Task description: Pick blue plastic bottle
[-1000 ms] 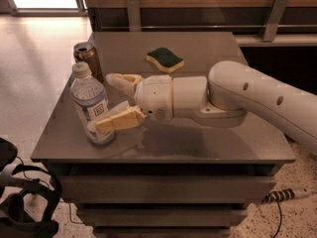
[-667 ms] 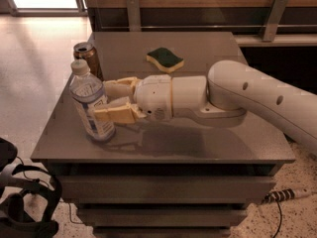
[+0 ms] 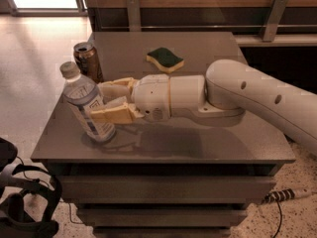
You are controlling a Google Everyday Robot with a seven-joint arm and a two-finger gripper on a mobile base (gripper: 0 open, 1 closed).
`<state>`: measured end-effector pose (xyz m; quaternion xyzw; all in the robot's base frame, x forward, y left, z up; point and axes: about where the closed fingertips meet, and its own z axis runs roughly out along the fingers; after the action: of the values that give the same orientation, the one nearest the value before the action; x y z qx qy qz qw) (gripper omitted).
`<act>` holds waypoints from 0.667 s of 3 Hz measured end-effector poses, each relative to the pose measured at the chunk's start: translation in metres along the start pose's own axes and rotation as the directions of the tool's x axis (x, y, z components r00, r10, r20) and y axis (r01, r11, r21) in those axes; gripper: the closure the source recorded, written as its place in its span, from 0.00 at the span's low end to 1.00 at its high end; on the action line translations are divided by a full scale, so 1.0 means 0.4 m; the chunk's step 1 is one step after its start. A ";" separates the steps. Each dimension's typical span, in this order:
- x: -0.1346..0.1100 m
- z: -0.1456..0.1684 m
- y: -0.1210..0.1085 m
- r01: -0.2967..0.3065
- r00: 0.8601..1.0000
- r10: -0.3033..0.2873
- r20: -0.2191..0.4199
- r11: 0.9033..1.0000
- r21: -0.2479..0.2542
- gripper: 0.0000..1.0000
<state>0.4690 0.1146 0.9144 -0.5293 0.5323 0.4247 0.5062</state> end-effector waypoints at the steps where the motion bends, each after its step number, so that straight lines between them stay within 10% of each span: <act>1: -0.004 -0.004 -0.004 -0.001 1.000 0.001 0.006 1.000 0.000 1.00; 2: -0.007 0.000 0.000 0.002 1.000 -0.002 0.006 1.000 -0.003 0.86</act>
Offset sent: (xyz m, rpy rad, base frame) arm 0.0012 -0.0014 0.0019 0.0061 0.0005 0.0002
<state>0.4689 0.1151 0.9173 -0.5293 0.5297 0.4267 0.5072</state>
